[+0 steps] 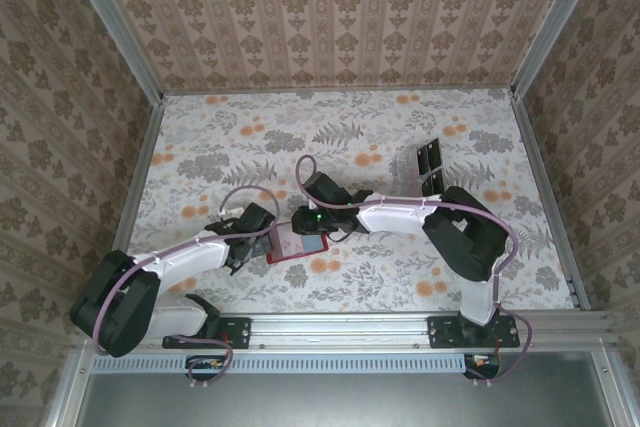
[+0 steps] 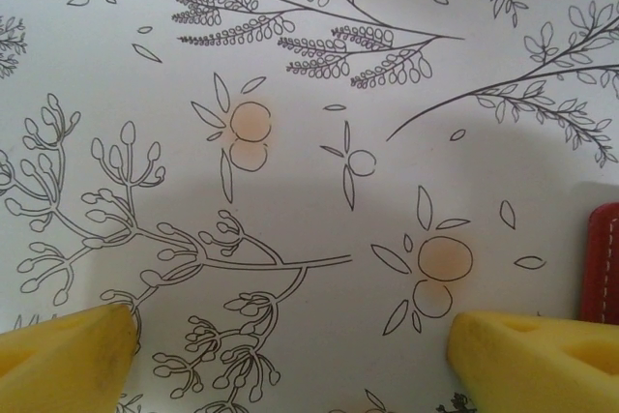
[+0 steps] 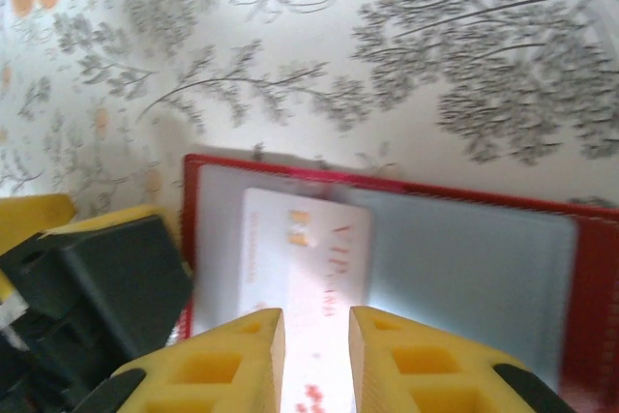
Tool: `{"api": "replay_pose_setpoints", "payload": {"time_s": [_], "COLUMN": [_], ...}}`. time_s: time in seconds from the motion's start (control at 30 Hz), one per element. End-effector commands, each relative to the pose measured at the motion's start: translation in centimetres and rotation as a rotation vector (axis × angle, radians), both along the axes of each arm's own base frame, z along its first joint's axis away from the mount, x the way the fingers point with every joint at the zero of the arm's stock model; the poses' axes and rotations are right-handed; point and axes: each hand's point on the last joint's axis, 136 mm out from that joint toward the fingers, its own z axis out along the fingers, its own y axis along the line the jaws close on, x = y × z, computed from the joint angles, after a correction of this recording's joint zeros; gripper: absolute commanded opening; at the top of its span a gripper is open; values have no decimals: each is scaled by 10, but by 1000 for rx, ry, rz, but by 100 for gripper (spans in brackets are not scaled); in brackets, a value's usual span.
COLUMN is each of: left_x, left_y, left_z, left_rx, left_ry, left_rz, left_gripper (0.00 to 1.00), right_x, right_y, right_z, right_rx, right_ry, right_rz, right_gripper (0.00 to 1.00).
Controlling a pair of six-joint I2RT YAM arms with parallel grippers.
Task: Put the credit cards into the card holder
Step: Insert the credit card into the card slot.
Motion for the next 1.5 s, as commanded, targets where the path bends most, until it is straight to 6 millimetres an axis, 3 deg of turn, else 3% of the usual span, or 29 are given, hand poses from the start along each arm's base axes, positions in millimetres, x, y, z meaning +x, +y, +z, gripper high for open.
{"api": "replay_pose_setpoints", "payload": {"time_s": [0.0, 0.5, 0.93, 1.47], "left_x": [-1, -1, -2, -3], "left_y": [-2, -3, -3, -4], "left_z": [-4, -7, -9, -11], "left_rx": [12, 19, 15, 10], "left_ry": [17, 21, 22, 25], "left_rz": [-25, -27, -29, -28], "left_gripper": [100, 100, 100, 100], "right_x": [-3, -11, -19, -26], "right_y": [-13, 9, 27, 53], "right_z": [-13, -27, -25, -29], "right_rx": [-59, -25, 3, 23], "right_ry": [11, 58, 75, 104], "right_rz": [-2, 40, 75, 118], "right_gripper": [26, 21, 15, 14]}}
